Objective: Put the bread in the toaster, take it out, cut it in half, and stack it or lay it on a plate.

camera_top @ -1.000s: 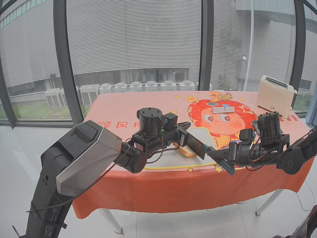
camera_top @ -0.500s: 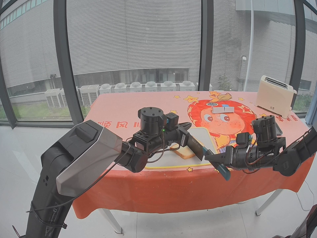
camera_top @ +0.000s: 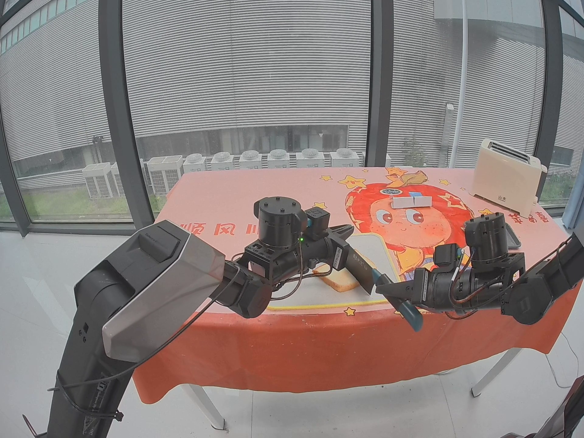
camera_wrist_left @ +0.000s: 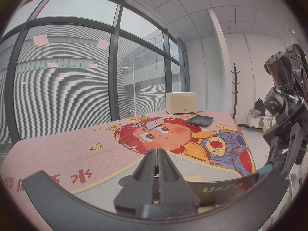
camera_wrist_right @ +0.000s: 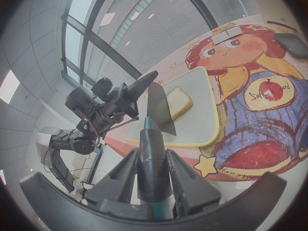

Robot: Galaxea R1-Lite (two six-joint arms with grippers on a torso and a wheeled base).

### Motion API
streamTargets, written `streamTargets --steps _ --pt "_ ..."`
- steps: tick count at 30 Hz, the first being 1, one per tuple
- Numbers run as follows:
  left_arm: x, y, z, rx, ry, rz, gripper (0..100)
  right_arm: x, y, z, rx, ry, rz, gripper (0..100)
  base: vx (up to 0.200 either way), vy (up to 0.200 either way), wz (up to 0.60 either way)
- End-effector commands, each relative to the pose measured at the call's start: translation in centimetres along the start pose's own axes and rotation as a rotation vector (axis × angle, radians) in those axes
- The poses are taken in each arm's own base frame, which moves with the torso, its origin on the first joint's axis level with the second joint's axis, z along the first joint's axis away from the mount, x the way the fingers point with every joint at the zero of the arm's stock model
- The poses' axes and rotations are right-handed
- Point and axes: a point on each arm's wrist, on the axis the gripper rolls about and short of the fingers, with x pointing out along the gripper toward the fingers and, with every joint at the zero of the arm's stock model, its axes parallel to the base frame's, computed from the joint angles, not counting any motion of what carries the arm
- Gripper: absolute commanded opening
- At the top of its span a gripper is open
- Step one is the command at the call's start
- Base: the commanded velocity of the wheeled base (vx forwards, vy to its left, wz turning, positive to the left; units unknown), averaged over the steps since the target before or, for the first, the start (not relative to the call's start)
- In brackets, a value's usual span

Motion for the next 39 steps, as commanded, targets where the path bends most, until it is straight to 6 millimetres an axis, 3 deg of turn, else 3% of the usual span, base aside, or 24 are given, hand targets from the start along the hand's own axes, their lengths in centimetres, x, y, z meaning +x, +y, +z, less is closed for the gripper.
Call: streamTargets --steps 1,11,15,22,34,39 --pt "0.4 0.0 -1.9 -0.011 0.044 -0.001 0 -0.6 0.5 0.3 -0.010 -0.019 0.016 0 0.000 0.000 0.00" --pt "0.4 -0.1 -1.4 -0.005 0.023 0.002 0 -0.5 0.4 0.3 -0.025 -0.046 0.033 0 0.000 0.000 0.00" --pt "0.1 -0.1 -0.2 0.003 -0.010 0.004 0 -0.4 0.4 0.3 -0.025 -0.044 0.033 0 0.000 0.000 0.00" --pt "-1.3 -0.2 3.9 0.017 -0.074 0.006 0 0.1 -0.1 -0.1 -0.013 -0.022 0.019 0 0.000 0.000 0.00" --pt "-1.5 -0.3 4.5 0.021 -0.089 0.006 0 0.3 -0.3 -0.3 -0.010 -0.013 0.013 0 0.000 0.000 0.00" --pt "-3.9 0.4 7.1 0.028 -0.116 0.026 0 0.3 -0.3 -0.2 -0.011 -0.016 0.014 0 0.000 0.000 0.00"
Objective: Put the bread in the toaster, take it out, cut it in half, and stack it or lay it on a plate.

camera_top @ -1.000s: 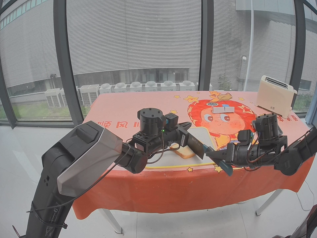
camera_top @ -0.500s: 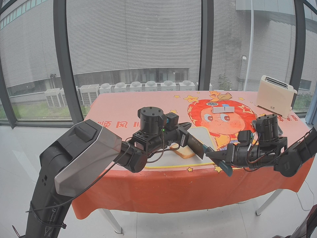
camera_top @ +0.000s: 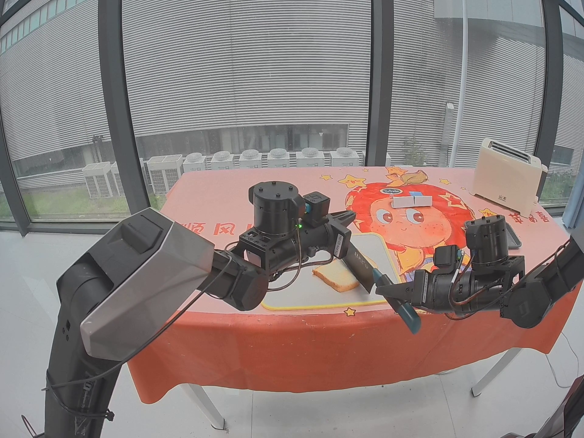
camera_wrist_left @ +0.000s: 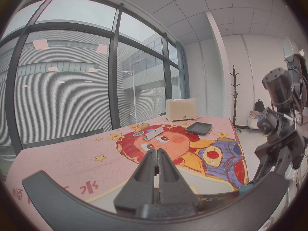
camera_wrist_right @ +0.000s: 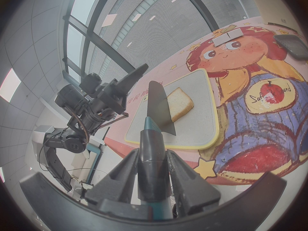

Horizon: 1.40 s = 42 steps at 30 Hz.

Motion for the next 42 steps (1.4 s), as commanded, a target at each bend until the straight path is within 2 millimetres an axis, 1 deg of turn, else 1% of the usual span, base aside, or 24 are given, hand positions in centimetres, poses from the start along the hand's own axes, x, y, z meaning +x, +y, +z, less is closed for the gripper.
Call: streamTargets --steps 1,2,3,4,5,6,7,8,9,11,12,13,15,17,22,25,31,42 --pt "-2.7 0.9 3.3 0.008 -0.036 0.026 0 0.0 0.0 0.0 0.001 0.000 -0.001 0 0.000 0.000 0.00" --pt "-3.5 1.1 3.7 0.006 -0.032 0.034 0 0.0 0.0 0.0 0.002 0.000 -0.001 0 0.000 0.000 0.00" --pt "-3.6 1.2 3.7 0.005 -0.032 0.035 0 0.0 0.0 0.0 0.001 0.000 -0.001 0 0.000 0.000 0.00" --pt "-5.2 2.0 4.0 0.005 -0.032 0.062 0 0.0 0.0 0.1 0.001 -0.003 -0.002 0 0.000 0.000 0.00" --pt "-6.4 2.4 4.2 0.004 -0.038 0.077 0 -0.1 0.0 0.1 0.001 -0.005 -0.002 0 0.000 0.000 0.00" --pt "-7.3 2.7 4.3 0.003 -0.043 0.091 0 -0.1 0.0 0.1 0.001 -0.005 -0.002 0 0.000 0.000 0.00" --pt "-7.5 2.7 4.3 0.003 -0.046 0.093 0 -0.1 0.0 0.1 0.001 -0.005 -0.002 0 0.000 0.000 0.00" --pt "-9.8 3.8 3.8 0.007 -0.045 0.136 0 -0.1 0.0 0.3 0.001 -0.010 0.001 0 0.000 0.000 0.00" --pt "-10.5 4.1 3.6 0.009 -0.047 0.149 0 -0.1 0.0 0.3 0.000 -0.010 -0.001 0 0.000 0.000 0.00" --pt "-12.9 4.8 3.2 0.012 -0.056 0.189 0 0.0 0.0 0.4 0.000 -0.015 0.000 0 0.000 0.000 0.00" --pt "-13.0 4.9 3.1 0.012 -0.056 0.192 0 0.0 0.0 0.4 0.000 -0.015 0.000 0 0.000 0.000 0.00" --pt "-14.7 5.4 2.5 0.012 -0.056 0.224 0 0.0 0.0 0.5 0.000 -0.016 0.001 0 0.000 0.000 0.00" --pt "-16.1 5.9 2.2 0.015 -0.064 0.253 0 -0.1 0.0 0.5 -0.002 -0.018 0.002 0 0.000 0.000 0.00" --pt "-17.4 5.9 2.2 0.023 -0.088 0.271 0 -0.1 0.0 0.6 0.000 -0.022 0.002 0 0.000 0.000 0.00" --pt "-19.4 5.0 2.2 0.021 -0.094 0.276 0 -0.4 -0.2 1.0 0.003 -0.038 -0.001 0 0.000 0.000 0.00" --pt "-19.9 4.4 2.4 0.022 -0.109 0.269 0 -0.4 -0.2 1.2 0.004 -0.044 -0.003 0 0.000 0.000 0.00" --pt "-20.5 4.3 2.0 0.026 -0.118 0.278 0 -0.7 -0.3 1.5 0.005 -0.058 -0.004 0 0.000 0.000 0.00" --pt "-20.9 4.2 2.4 0.036 -0.145 0.291 0 -1.1 -0.7 1.7 0.011 -0.069 -0.014 0 0.000 0.000 0.00"
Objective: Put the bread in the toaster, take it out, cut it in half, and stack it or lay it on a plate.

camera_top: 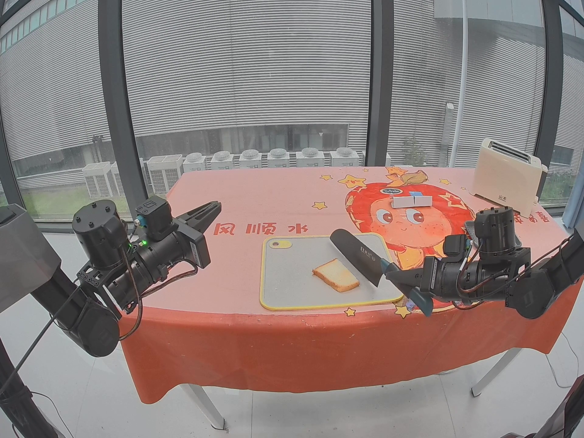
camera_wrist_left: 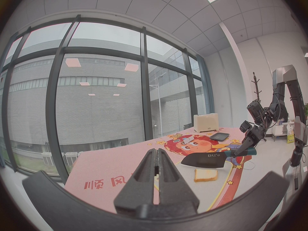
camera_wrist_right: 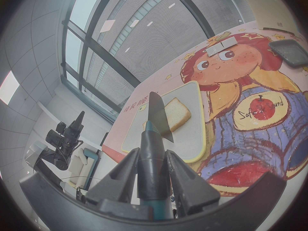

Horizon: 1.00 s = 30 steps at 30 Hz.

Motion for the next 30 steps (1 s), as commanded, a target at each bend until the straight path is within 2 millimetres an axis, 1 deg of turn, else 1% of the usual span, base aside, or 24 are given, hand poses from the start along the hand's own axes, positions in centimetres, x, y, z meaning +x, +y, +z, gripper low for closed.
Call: streamTargets --steps 1,8,11,16,21,25,30 --pt "-0.4 -0.1 0.2 0.003 -0.009 0.002 0 -0.1 0.1 -0.1 -0.004 0.000 0.004 0 0.000 0.000 0.00" --pt "-0.3 0.2 0.6 0.013 -0.025 0.014 0 0.1 0.5 -0.6 -0.012 0.020 0.010 0 0.000 0.000 0.00" --pt "-0.9 0.8 1.2 0.022 -0.039 0.037 0 0.1 0.5 -0.6 -0.012 0.019 0.011 0 0.000 0.000 0.00" --pt "-0.9 0.8 1.4 0.025 -0.048 0.036 0 0.0 0.6 -0.6 -0.014 0.018 0.013 0 0.000 0.000 0.00" --pt "-0.8 0.7 1.3 0.023 -0.046 0.033 0 0.3 0.5 -1.1 -0.012 0.033 0.005 0 0.000 0.000 0.00" --pt "-0.9 0.6 1.3 0.024 -0.044 0.031 0 0.1 0.8 -1.0 -0.018 0.019 0.000 0 0.000 0.000 0.00" --pt "-0.9 0.6 1.6 0.030 -0.072 0.033 0 -0.4 1.8 -1.2 -0.038 0.001 0.002 0 0.000 0.000 0.00"
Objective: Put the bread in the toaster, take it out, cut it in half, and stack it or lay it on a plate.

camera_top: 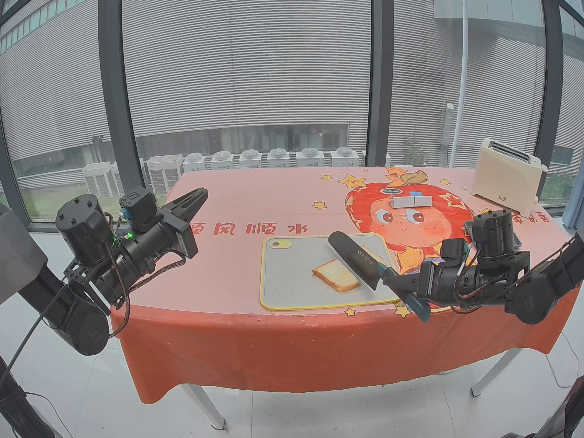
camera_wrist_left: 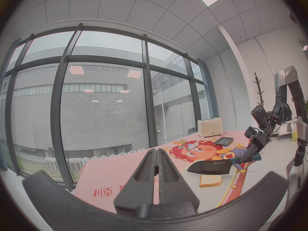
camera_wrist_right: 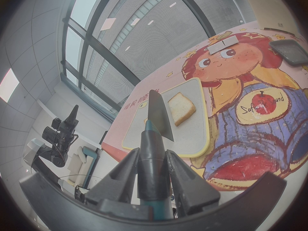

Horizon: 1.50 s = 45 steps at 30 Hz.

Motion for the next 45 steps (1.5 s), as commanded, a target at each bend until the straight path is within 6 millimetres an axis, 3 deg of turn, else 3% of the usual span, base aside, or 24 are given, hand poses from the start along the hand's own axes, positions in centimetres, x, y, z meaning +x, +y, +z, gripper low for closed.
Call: streamTargets --steps 1,13,25,45 --pt "0.0 0.0 -0.1 0.001 -0.005 0.000 0 -0.5 0.8 0.0 -0.019 -0.020 0.009 0 0.000 0.000 0.00" --pt "-0.3 -0.2 -0.6 0.000 0.007 -0.004 0 -1.3 1.9 0.3 -0.043 -0.080 -0.018 0 0.000 0.000 0.00" --pt "-0.4 -0.2 -0.5 0.003 -0.010 -0.004 0 -1.4 2.0 0.3 -0.048 -0.093 -0.026 0 0.000 0.000 0.00" --pt "-0.4 -0.9 -0.7 -0.002 -0.004 -0.026 0 -2.0 1.7 1.9 -0.062 -0.259 -0.059 0 0.000 0.000 0.00"
